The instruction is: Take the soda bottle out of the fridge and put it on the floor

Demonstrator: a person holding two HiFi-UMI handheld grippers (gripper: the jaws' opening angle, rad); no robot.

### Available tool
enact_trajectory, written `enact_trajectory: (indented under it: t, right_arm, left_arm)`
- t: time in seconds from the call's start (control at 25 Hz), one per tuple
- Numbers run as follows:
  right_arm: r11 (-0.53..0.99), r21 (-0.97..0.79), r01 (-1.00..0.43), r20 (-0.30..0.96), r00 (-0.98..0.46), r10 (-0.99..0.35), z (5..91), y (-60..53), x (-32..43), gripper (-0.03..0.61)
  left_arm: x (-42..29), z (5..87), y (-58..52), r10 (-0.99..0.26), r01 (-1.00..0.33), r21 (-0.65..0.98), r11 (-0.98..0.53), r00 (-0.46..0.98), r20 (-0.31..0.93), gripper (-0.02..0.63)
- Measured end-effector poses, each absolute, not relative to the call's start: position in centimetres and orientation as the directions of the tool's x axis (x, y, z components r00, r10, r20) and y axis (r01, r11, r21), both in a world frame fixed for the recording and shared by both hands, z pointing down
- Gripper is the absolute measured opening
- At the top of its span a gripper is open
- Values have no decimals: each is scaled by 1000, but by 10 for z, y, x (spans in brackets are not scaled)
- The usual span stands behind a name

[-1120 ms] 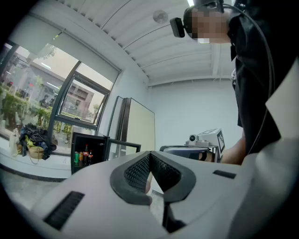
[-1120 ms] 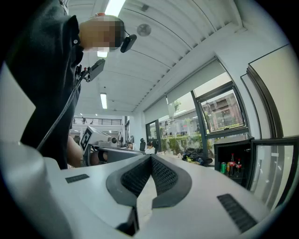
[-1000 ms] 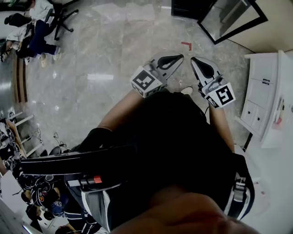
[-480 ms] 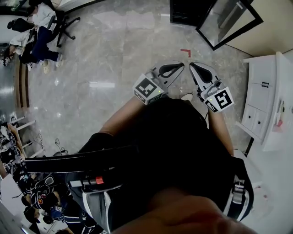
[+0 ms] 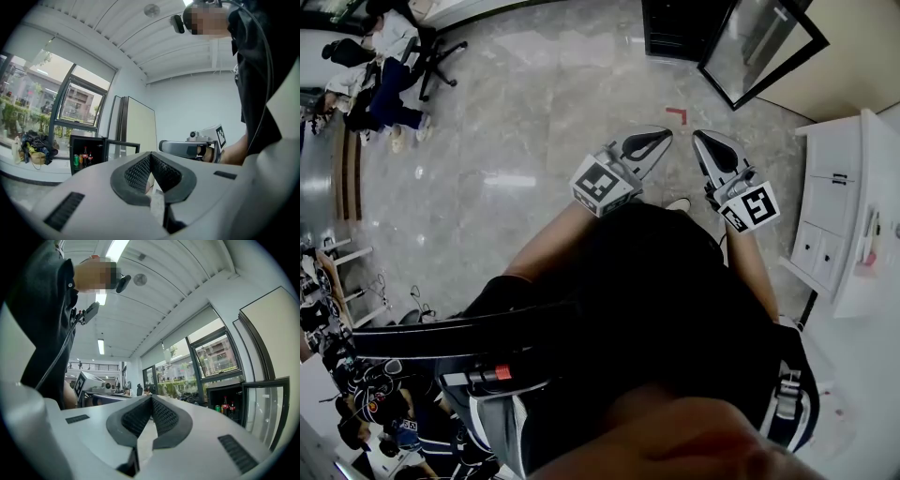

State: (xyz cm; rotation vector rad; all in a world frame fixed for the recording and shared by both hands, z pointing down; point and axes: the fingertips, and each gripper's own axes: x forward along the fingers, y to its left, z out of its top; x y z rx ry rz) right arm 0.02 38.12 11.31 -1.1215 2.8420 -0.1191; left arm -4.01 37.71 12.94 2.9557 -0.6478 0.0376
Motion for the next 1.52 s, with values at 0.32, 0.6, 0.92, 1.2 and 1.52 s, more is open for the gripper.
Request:
enact_trajectory:
  t: [0.32,0.6,0.92,1.2,1.52]
  right_arm:
    - [771,-100,-629,-47,-771,-635,114,389,27,11]
    - [779,-97,-620,-33,-780,-625,119,375,43,11]
    - [766,-94,-636,-18,-768,-640,125,313,23,11]
    - [741,-78,-667,-8,-743,-670,122,235,4,11]
    - [697,-107,-709,1,-701,-713,133,157,-16,11]
  left_arm:
    - [-3,132,385,-448,-453,95,-887,891,68,2]
    - [14,133,377,-456,-462,87,-882,886,85,2]
    - [-3,139,313,-447,-452,89,-887,892,71,2]
    - [-19,134,232,-417,-419,84,-904,908,42,2]
    - [-44,135,155,-375,-377,69,-924,926,41,2]
